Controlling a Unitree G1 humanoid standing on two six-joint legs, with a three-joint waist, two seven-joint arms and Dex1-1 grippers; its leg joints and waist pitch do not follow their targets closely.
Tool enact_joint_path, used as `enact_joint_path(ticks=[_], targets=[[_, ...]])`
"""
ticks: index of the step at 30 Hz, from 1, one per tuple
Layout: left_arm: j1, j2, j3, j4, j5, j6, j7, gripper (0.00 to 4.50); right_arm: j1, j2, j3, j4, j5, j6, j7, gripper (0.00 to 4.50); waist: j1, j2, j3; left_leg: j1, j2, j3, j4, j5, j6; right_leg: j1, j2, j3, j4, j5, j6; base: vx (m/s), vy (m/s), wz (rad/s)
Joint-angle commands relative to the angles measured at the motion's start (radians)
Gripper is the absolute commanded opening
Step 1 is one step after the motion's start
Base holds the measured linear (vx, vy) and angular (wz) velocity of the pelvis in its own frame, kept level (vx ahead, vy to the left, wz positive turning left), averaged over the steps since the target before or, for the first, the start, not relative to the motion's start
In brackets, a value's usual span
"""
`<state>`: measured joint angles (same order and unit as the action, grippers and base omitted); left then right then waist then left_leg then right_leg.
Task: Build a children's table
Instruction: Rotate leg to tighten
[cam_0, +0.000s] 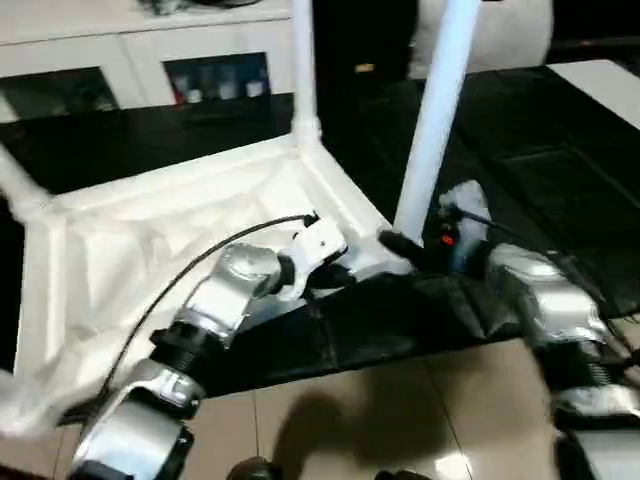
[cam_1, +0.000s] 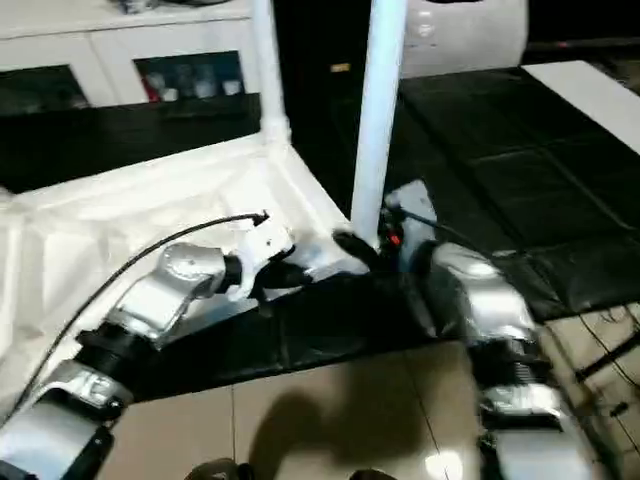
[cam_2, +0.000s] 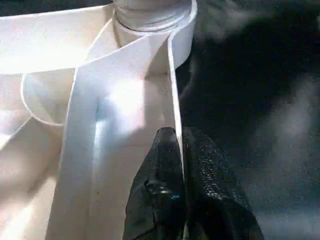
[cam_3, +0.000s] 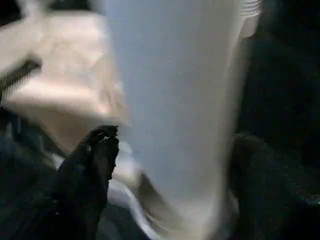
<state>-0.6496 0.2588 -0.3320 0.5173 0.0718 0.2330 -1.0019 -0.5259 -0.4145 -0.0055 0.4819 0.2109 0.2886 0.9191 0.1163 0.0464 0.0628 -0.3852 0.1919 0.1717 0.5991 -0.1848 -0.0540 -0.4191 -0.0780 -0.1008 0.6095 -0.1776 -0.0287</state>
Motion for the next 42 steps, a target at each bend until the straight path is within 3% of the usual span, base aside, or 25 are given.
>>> enact_joint_path(ticks=[1, 4, 10, 17, 30, 35, 38, 40, 42], targets=[[-0.014, 0.018, -0.023, -0.022, -0.003, -0.072, -0.079, 0.0, 0.004, -0.022, 0.008, -0.02, 0.004, -0.026, 0.055, 4.25, -0.001, -0.01, -0.073, 0.011, 0.039, -0.008, -0.054, -0.084, 0.122, 0.072, -0.071, 0.055, -0.064, -0.076, -0.229, 0.0, 0.0, 0.0], [0.003, 0.06, -0.043, -0.055, -0.035, -0.107, -0.191, 0.0, 0.021, -0.078, 0.046, -0.05, 0.004, -0.038, 0.168, 4.44, 0.002, -0.007, -0.072, 0.013, 0.04, -0.009, -0.056, -0.118, 0.11, 0.072, -0.074, 0.053, -0.068, -0.126, -0.224, 0.0, 0.0, 0.0], [0.003, 0.11, -0.083, -0.066, -0.04, -0.156, -0.303, 0.0, 0.045, -0.134, 0.099, -0.101, 0.039, -0.047, 0.361, 4.44, 0.017, -0.011, -0.074, 0.013, 0.044, -0.009, -0.056, -0.122, 0.11, 0.071, -0.076, 0.056, -0.065, -0.135, -0.229, 0.0, 0.0, 0.0], [0.002, 0.135, -0.098, -0.07, -0.059, -0.194, -0.398, 0.0, 0.067, -0.161, 0.133, -0.147, 0.094, -0.008, 0.509, 3.82, 0.028, -0.012, -0.077, 0.013, 0.046, -0.011, -0.056, -0.115, 0.106, 0.069, -0.075, 0.056, -0.064, -0.143, -0.222, 0.0, 0.0, 0.0], [-0.001, 0.124, -0.087, -0.04, -0.052, -0.211, -0.379, 0.0, 0.087, -0.171, 0.144, -0.161, 0.12, 0.024, 0.565, 2.84, 0.032, -0.018, -0.08, 0.011, 0.043, -0.01, -0.052, -0.097, 0.105, 0.07, -0.075, 0.054, -0.063, -0.151, -0.216, 0.0, 0.0, 0.0], [0.005, 0.108, -0.067, -0.054, -0.073, -0.165, -0.35, 0.0, 0.098, -0.143, 0.128, -0.201, 0.162, 0.082, 0.539, 2.44, 0.036, -0.017, -0.082, 0.011, 0.045, -0.01, -0.051, -0.072, 0.113, 0.069, -0.074, 0.055, -0.06, -0.13, -0.219, 0.0, 0.0, 0.0], [0.0, 0.08, -0.047, -0.056, -0.062, -0.073, -0.266, 0.0, 0.088, -0.074, 0.12, -0.213, 0.141, 0.154, 0.379, 2.21, 0.032, -0.016, -0.077, 0.011, 0.043, -0.01, -0.053, -0.076, 0.104, 0.066, -0.071, 0.055, -0.061, -0.138, -0.219, 0.0, 0.0, 0.0], [-0.003, 0.068, -0.039, -0.054, -0.061, -0.047, -0.239, 0.0, 0.077, -0.048, 0.112, -0.196, 0.125, 0.16, 0.319, 2.18, 0.025, -0.017, -0.075, 0.013, 0.039, -0.01, -0.056, -0.114, 0.074, 0.067, -0.077, 0.053, -0.073, -0.229, -0.195, 0.0, 0.0, 0.0], [-0.011, 0.017, -0.01, -0.053, -0.056, 0.037, -0.136, 0.0, 0.038, 0.04, 0.08, -0.133, 0.077, 0.155, 0.116, 2.13, 0.012, -0.013, -0.066, 0.01, 0.036, -0.012, -0.062, -0.142, 0.052, 0.066, -0.074, 0.051, -0.08, -0.294, -0.171, 0.0, 0.0, 0.0]])
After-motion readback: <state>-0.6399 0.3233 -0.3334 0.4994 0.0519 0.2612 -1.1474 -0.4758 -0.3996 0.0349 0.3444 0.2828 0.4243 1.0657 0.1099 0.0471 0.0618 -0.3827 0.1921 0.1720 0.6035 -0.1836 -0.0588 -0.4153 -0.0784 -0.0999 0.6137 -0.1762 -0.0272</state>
